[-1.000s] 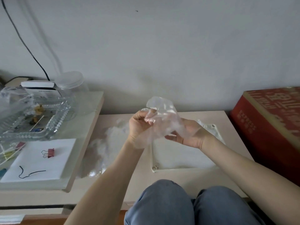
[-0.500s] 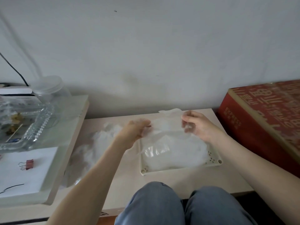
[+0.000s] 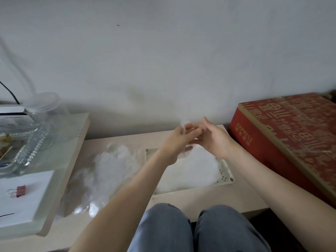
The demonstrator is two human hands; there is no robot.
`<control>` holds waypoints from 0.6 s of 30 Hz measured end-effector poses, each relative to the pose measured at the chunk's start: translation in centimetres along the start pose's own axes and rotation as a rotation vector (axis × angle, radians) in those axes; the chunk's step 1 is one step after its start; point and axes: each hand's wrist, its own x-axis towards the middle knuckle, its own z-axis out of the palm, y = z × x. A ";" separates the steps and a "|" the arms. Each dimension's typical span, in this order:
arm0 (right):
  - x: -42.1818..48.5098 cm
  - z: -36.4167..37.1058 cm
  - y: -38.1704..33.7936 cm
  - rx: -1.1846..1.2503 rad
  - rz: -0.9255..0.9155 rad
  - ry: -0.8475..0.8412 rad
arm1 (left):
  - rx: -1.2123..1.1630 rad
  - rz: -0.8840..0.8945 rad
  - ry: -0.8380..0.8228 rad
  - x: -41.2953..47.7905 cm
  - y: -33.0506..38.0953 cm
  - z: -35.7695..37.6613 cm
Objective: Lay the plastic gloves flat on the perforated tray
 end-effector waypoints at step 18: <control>-2.9 -3.6 3.0 0.557 0.208 0.199 | -0.311 -0.109 0.048 0.5 -2.4 -3.6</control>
